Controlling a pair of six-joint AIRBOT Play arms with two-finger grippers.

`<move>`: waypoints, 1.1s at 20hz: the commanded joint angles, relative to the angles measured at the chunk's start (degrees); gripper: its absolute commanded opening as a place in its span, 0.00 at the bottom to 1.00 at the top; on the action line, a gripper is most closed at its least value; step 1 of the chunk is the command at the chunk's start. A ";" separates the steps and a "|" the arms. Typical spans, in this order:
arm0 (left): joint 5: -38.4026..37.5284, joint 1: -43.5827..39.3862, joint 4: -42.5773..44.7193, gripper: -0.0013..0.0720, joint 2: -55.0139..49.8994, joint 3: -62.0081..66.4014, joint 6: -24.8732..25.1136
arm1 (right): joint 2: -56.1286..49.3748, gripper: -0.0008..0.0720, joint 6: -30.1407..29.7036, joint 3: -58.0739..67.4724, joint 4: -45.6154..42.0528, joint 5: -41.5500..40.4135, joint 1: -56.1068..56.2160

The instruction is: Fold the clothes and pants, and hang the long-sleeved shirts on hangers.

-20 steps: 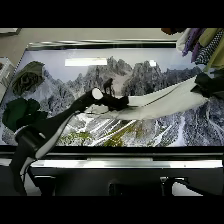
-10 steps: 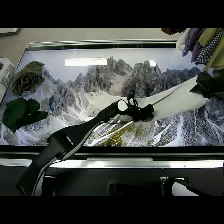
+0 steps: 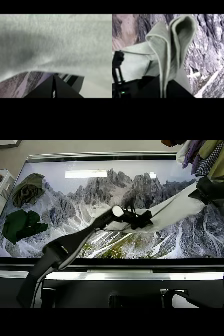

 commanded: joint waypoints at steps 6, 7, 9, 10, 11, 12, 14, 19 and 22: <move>-35.80 22.86 32.30 0.04 21.88 0.00 2.05 | -2.97 0.05 7.45 0.04 3.26 -11.39 17.79; -38.91 25.57 33.46 0.04 24.22 0.00 2.71 | -4.11 0.05 9.31 0.04 2.80 -13.94 21.79; -44.50 30.75 33.79 0.04 27.98 0.00 3.76 | -6.84 0.05 12.02 0.04 2.49 -19.17 28.81; -46.14 32.74 33.79 0.04 29.18 0.00 4.09 | -8.48 0.05 12.98 0.04 2.49 -21.66 31.93; -46.93 34.53 33.77 0.04 30.16 -0.02 4.52 | -10.08 0.05 13.97 0.04 2.47 -23.58 34.67; -47.06 35.89 33.77 0.04 30.86 -0.09 4.61 | -11.87 0.05 14.91 0.04 2.60 -25.14 37.03; -47.08 37.92 33.77 0.04 32.11 -1.05 4.85 | -14.99 0.05 16.59 0.04 2.73 -26.93 41.13; -47.25 38.97 33.79 0.04 32.83 -2.93 6.75 | -20.09 0.05 18.88 0.04 3.54 -31.04 47.52; -47.23 38.97 33.79 0.04 32.83 -2.93 6.75 | -22.29 0.05 19.08 0.04 4.33 -32.48 49.18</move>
